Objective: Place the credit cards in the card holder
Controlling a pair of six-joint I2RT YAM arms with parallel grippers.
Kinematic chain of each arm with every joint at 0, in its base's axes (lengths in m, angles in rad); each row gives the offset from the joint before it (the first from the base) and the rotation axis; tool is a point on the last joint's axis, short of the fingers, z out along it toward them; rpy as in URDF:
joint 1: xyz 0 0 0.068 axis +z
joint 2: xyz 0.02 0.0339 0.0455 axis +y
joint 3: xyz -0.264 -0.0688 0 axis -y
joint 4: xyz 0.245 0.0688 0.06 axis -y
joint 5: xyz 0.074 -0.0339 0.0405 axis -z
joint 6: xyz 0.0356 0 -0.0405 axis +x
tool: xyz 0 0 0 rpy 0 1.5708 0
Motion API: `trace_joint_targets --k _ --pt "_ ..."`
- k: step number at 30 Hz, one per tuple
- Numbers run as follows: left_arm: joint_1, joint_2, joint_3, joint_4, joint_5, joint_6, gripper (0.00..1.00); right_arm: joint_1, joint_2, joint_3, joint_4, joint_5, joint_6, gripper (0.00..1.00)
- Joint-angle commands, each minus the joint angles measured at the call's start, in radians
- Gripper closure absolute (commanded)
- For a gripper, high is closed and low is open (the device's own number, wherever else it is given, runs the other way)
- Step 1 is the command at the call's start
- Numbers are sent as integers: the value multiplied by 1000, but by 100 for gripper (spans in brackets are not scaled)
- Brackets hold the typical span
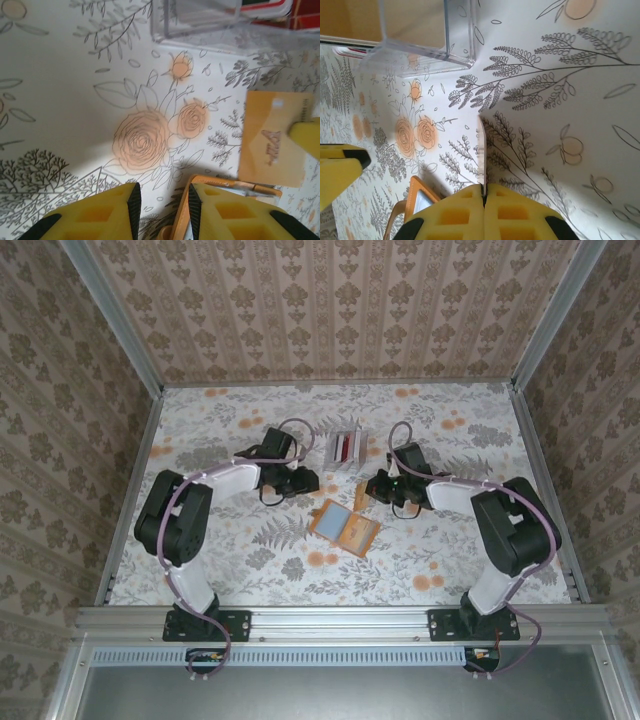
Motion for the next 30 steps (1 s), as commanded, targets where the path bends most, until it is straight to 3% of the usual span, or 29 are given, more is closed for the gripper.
trace_joint_targets --k 1,9,16,23,30 --pt "6 -27 -37 -8 13 26 66 -18 -69 2 -137 22 -42 99" --pt "-2 -64 -83 -18 105 118 64 -14 -151 30 -288 -78 -105 98" --pt "-27 -63 -24 -120 107 220 54 -11 -203 -22 -343 -80 -131 98" --pt "-141 -6 124 -365 -92 346 50 -11 -224 -27 -352 -67 -131 98" --pt "-216 46 196 -487 -301 389 49 -10 -234 -27 -358 -70 -133 98"
